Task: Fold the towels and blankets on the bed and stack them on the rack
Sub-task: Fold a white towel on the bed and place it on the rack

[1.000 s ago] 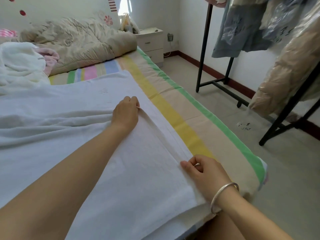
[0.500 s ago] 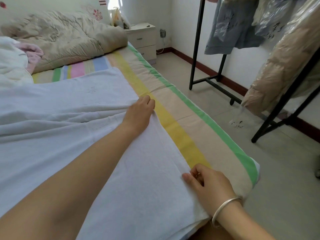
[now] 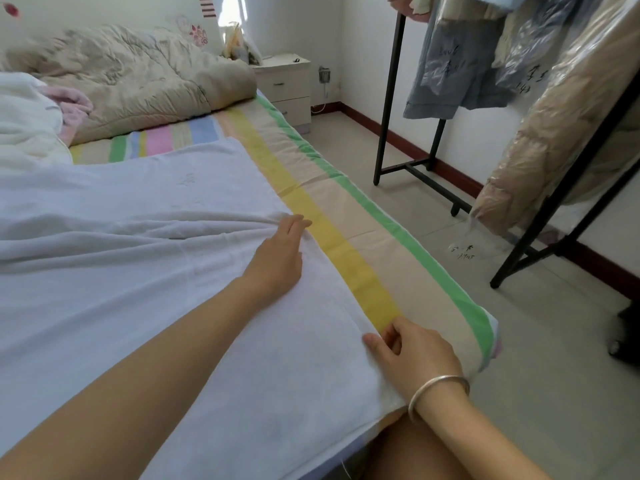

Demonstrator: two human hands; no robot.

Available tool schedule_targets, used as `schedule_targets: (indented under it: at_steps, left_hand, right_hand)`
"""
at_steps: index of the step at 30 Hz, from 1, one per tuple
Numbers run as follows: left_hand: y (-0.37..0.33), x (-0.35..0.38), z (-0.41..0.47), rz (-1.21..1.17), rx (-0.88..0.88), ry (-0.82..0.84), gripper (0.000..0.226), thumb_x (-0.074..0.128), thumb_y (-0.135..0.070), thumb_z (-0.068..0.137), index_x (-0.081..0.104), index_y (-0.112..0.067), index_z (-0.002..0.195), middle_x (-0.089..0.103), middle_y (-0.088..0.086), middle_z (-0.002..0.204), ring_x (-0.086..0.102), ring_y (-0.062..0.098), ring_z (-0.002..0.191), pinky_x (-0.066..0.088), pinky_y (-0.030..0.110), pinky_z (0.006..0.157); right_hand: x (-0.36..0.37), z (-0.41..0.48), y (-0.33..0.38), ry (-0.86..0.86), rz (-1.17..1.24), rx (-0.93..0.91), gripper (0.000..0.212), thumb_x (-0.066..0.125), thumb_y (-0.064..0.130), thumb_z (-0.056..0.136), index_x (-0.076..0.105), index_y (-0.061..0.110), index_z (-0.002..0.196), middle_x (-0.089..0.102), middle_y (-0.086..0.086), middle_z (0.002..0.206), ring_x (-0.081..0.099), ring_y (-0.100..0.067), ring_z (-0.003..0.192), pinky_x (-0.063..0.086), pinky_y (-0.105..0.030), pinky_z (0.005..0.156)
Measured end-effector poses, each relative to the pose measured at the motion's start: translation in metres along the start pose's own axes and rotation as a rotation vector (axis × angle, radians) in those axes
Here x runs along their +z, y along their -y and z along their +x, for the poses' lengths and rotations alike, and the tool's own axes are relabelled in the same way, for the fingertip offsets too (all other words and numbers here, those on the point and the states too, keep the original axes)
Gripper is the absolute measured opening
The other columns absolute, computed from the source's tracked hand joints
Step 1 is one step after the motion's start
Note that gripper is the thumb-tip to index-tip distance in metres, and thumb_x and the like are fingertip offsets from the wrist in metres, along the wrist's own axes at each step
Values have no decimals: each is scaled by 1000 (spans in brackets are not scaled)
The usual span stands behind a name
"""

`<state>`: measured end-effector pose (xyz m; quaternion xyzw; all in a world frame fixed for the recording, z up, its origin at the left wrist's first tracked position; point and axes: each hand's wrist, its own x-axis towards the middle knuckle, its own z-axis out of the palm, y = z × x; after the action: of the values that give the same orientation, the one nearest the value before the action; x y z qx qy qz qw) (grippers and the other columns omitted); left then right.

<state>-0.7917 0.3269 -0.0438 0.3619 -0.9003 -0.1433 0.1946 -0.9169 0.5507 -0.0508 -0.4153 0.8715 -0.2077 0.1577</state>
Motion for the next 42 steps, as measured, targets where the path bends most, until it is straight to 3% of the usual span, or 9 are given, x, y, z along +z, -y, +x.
schedule_targets:
  at_steps: [5,10,14,19,23,28,32,37,42]
  left_hand:
    - [-25,-12,-104,-144,49,-143,39,59,-6,86,57,-20,123,54,-7,125,58,12,105,48,28,87]
    - [-16,-31,-208,-87,28,-152,25,47,-31,90,69,-24,99,66,-11,109,61,5,103,49,21,89]
    - [-10,-50,-255,0,19,-175,24,50,-36,92,70,-24,97,64,-11,107,60,5,103,50,24,87]
    - [-13,-63,-292,183,88,-182,29,65,-50,85,64,-21,89,57,-10,88,55,10,79,46,25,69]
    - [-5,-70,-321,265,116,-161,30,69,-50,81,62,-21,88,55,-10,84,54,12,71,45,25,59]
    - [10,-93,-362,421,100,-175,15,63,-33,82,62,-19,87,56,-7,85,54,15,72,43,25,57]
    - [25,-112,-393,514,-14,-195,13,55,-22,76,61,-18,87,57,-5,83,54,18,68,40,26,51]
    - [39,-126,-424,532,-189,-220,16,67,-12,69,58,-17,82,51,-6,77,50,16,63,35,24,47]
    - [33,-122,-430,482,-72,-154,5,49,-17,70,50,-17,75,46,-5,70,41,14,59,28,22,48]
  right_hand:
    - [-6,-6,-6,-18,88,-41,40,53,59,87,53,23,72,58,8,66,57,-19,74,39,-30,63]
    - [-3,-20,-15,-136,128,-32,49,44,58,92,46,18,63,53,4,61,54,-29,73,38,-34,63]
    - [2,-28,-10,-140,30,-70,42,46,63,89,54,21,82,67,-4,83,61,-33,87,45,-36,72]
    - [5,-30,0,-171,-223,-150,35,55,49,91,51,18,108,63,-11,105,60,-36,99,42,-37,74]
    - [20,-41,12,-513,-274,-593,41,83,17,62,63,11,98,58,-13,88,57,-36,79,48,-40,59]
    - [60,-105,79,-315,-76,-1161,33,84,37,64,66,19,84,59,0,81,57,-23,71,47,-32,53]
    - [93,-127,110,-210,-72,-1350,37,85,41,57,66,20,80,58,2,78,55,-20,67,43,-27,50]
    - [105,-129,117,-261,-123,-1531,16,76,19,73,60,18,69,53,1,70,46,-19,61,35,-29,42]
    - [98,-132,105,-174,-116,-1620,25,76,4,68,54,18,66,48,2,68,40,-17,58,30,-28,37]
